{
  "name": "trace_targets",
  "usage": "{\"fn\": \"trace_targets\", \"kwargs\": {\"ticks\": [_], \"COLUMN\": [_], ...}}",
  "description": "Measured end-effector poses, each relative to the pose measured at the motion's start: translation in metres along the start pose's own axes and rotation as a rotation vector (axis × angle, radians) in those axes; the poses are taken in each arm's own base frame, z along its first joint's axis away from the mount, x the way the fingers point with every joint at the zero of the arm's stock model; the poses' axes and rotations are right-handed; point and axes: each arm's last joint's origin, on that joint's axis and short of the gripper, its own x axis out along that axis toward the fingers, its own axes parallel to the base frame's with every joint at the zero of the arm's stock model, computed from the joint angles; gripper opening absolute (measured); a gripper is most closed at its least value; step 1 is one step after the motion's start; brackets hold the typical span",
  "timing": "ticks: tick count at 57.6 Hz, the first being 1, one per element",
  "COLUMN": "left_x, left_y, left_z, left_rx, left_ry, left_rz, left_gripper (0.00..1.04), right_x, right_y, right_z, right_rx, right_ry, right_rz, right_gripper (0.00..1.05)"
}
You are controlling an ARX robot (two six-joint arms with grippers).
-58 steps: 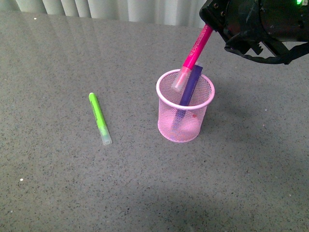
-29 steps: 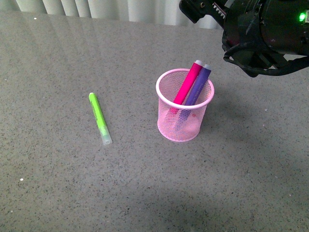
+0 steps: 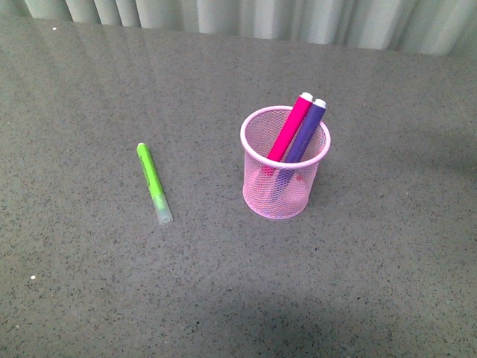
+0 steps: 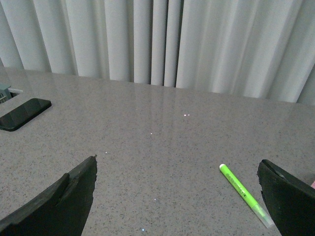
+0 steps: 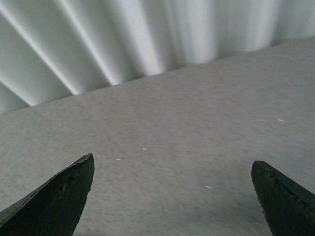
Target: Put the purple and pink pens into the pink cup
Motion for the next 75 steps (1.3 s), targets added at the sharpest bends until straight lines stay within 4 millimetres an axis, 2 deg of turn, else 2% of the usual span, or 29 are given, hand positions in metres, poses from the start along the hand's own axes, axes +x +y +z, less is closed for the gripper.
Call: {"fn": "trace_targets", "kwargs": {"ticks": [7, 14, 21, 23, 24, 29, 33, 39, 47, 55, 75], "left_x": [0.0, 0.0, 0.0, 0.0, 0.0, 0.0, 0.0, 0.0, 0.0, 0.0, 0.0], "left_y": [0.0, 0.0, 0.0, 0.0, 0.0, 0.0, 0.0, 0.0, 0.0, 0.0, 0.0], "left_z": [0.0, 0.0, 0.0, 0.0, 0.0, 0.0, 0.0, 0.0, 0.0, 0.0, 0.0], "left_rx": [0.0, 0.0, 0.0, 0.0, 0.0, 0.0, 0.0, 0.0, 0.0, 0.0, 0.0], "left_ry": [0.0, 0.0, 0.0, 0.0, 0.0, 0.0, 0.0, 0.0, 0.0, 0.0, 0.0], "left_rz": [0.0, 0.0, 0.0, 0.0, 0.0, 0.0, 0.0, 0.0, 0.0, 0.0, 0.001], "left_gripper": [0.97, 0.97, 0.97, 0.97, 0.97, 0.97, 0.97, 0.97, 0.97, 0.97, 0.97], "right_x": [-0.032, -0.072, -0.095, -0.097, -0.096, -0.098, -0.105, -0.114, -0.119, -0.123, -0.134], "right_y": [-0.042, -0.079, -0.094, -0.096, -0.097, -0.094, -0.085, -0.074, -0.069, -0.064, -0.052], "right_z": [-0.001, -0.019, -0.046, -0.052, -0.054, -0.062, -0.065, -0.067, -0.079, -0.083, -0.092], "right_rx": [0.06, 0.181, 0.26, 0.27, 0.25, 0.06, -0.134, -0.279, -0.314, -0.329, -0.331], "right_ry": [0.001, 0.019, 0.068, 0.075, 0.058, -0.082, -0.184, -0.269, -0.257, -0.268, -0.299], "right_rz": [-0.092, -0.214, -0.314, -0.289, -0.212, 0.138, 0.311, 0.343, 0.338, 0.338, 0.335], "right_gripper": [0.97, 0.97, 0.97, 0.97, 0.94, 0.8, 0.7, 0.49, 0.24, 0.03, 0.03]}}
